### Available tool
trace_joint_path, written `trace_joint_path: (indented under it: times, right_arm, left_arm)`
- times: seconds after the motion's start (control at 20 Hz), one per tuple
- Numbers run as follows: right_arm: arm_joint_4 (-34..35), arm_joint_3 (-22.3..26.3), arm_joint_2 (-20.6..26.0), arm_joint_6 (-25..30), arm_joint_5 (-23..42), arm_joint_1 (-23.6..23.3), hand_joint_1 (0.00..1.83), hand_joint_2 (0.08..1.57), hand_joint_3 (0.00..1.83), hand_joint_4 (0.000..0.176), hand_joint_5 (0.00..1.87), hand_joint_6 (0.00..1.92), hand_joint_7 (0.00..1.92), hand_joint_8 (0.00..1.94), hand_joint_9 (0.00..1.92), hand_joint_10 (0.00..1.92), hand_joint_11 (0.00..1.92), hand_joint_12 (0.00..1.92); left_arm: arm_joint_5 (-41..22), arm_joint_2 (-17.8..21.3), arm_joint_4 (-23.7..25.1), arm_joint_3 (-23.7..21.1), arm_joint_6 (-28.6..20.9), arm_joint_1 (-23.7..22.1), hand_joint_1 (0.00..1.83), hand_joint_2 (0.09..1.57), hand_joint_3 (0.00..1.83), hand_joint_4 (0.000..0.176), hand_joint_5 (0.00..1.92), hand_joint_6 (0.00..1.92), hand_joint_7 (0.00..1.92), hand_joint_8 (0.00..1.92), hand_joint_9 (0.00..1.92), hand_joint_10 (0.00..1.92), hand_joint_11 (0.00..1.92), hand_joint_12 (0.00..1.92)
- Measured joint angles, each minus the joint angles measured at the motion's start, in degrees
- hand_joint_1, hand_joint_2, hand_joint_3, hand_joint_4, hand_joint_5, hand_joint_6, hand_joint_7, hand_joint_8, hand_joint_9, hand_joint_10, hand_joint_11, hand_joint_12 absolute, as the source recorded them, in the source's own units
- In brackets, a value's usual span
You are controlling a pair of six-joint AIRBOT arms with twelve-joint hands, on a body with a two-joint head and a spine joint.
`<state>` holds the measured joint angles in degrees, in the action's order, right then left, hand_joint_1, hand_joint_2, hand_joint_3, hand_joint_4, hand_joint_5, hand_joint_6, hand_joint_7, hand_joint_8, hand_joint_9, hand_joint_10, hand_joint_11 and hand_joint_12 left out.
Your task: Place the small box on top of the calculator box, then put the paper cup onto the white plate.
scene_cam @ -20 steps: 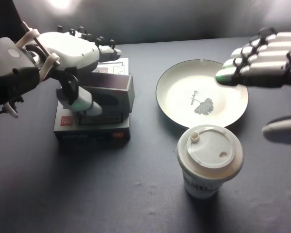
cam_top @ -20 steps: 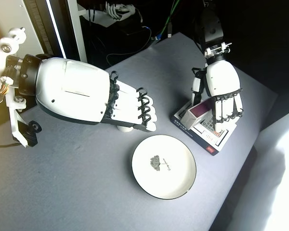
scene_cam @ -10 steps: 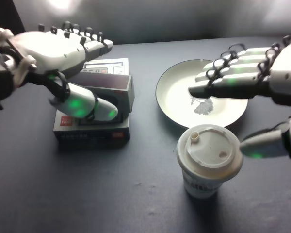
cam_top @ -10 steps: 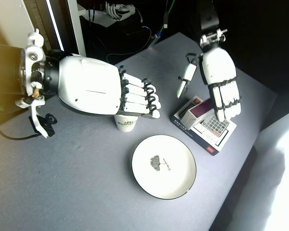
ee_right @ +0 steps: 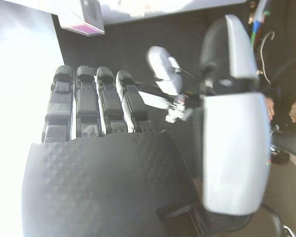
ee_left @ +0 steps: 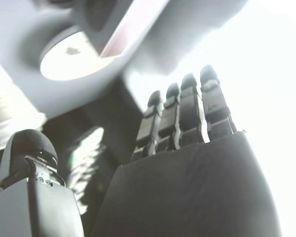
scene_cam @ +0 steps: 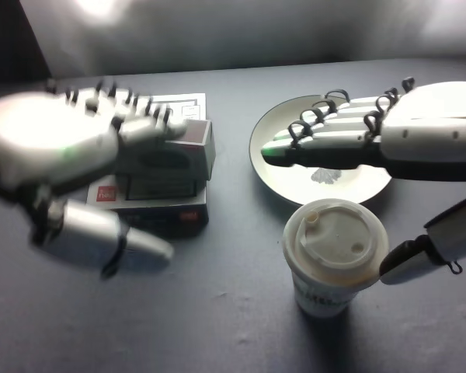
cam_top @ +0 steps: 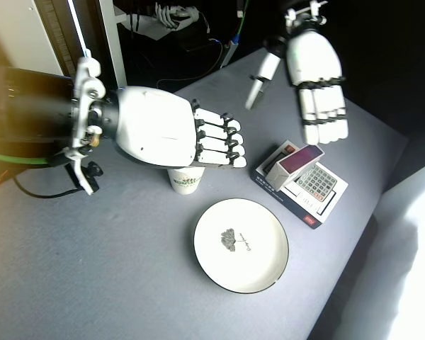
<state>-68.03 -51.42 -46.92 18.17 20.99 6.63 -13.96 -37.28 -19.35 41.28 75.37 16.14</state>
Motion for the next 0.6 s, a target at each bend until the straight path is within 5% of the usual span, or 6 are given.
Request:
trace_joint_path:
  times: [0.25, 0.45, 0.6]
  right_arm:
    - [-6.88, 0.02, -2.34, 6.54, -1.62, 0.04, 1.3, 0.91, 0.0, 0.0, 0.0, 0.0, 0.0, 0.0, 0.0, 0.0, 0.0, 0.0]
    - [-10.43, 0.0, -2.36, 10.51, -1.6, 0.07, 1.29, 0.92, 0.0, 0.0, 0.0, 0.0, 0.0, 0.0, 0.0, 0.0, 0.0, 0.0]
    - [-15.28, -0.04, -2.62, 15.04, -2.08, 1.07, 1.29, 0.95, 0.0, 0.0, 0.0, 0.0, 0.0, 0.0, 0.0, 0.0, 0.0, 0.0]
  left_arm:
    - [-5.68, 4.92, 26.58, -2.21, -23.85, 8.13, 0.25, 1.04, 0.01, 0.0, 0.0, 0.0, 0.0, 0.0, 0.0, 0.0, 0.0, 0.0]
    - [-8.33, 6.88, 47.41, -3.61, -42.56, 11.82, 0.23, 1.04, 0.01, 0.0, 0.0, 0.0, 0.0, 0.0, 0.0, 0.0, 0.0, 0.0]
    - [-12.04, 8.46, 51.58, -4.26, -42.69, 13.55, 0.2, 1.04, 0.01, 0.0, 0.0, 0.0, 0.01, 0.0, 0.01, 0.0, 0.0, 0.0]
